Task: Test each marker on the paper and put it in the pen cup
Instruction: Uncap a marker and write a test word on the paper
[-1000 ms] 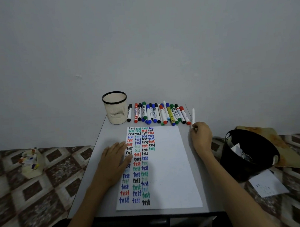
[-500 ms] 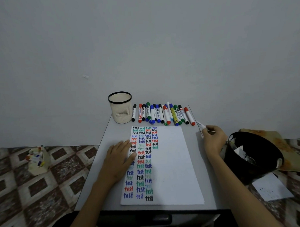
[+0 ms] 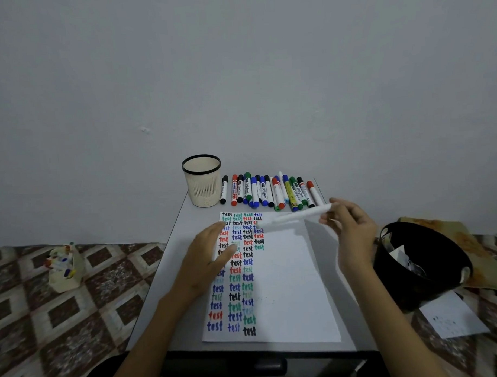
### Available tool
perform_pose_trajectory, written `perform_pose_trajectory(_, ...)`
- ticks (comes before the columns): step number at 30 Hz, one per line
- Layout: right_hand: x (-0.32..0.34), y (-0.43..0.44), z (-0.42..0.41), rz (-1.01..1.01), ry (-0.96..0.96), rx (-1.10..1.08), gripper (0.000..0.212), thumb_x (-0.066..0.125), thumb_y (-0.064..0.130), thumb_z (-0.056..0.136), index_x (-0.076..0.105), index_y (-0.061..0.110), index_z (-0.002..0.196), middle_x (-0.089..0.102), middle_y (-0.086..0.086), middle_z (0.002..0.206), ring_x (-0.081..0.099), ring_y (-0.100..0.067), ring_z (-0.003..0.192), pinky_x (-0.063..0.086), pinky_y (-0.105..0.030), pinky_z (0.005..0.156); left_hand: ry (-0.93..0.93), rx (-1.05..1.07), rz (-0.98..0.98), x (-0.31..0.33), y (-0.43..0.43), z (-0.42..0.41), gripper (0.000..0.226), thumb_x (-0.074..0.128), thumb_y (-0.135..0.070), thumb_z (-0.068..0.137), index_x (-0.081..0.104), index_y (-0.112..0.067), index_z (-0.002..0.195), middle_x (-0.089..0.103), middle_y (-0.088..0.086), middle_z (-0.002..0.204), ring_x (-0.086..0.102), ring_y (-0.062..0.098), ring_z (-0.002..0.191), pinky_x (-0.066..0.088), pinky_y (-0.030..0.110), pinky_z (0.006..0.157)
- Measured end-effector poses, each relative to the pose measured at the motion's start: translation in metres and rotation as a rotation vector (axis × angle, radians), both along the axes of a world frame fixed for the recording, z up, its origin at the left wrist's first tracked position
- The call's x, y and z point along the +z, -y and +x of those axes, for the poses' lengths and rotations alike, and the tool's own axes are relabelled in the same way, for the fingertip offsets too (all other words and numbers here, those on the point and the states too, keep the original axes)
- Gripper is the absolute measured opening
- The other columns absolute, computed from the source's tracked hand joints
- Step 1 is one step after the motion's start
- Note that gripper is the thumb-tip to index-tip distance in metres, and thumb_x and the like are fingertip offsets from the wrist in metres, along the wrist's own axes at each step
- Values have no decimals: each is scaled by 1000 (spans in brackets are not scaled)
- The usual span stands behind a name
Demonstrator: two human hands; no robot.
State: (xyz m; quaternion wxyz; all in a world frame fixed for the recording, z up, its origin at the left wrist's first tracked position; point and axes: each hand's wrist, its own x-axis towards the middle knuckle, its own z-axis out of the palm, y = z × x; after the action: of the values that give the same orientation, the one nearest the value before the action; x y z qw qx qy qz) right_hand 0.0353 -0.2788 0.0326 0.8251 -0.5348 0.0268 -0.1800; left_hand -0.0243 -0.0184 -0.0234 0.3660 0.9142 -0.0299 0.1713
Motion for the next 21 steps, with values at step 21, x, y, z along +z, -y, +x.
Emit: perform_pose_trajectory(21, -10, -55, -34, -188, -108, 564, 20, 62, 14, 88, 65, -1, 102, 59, -12, 76, 49, -14, 61, 41, -22, 49, -80, -253, -39, 34, 47, -1, 27, 38, -51, 93, 51, -41, 114, 58, -1, 68, 51, 12, 59, 43, 35, 58)
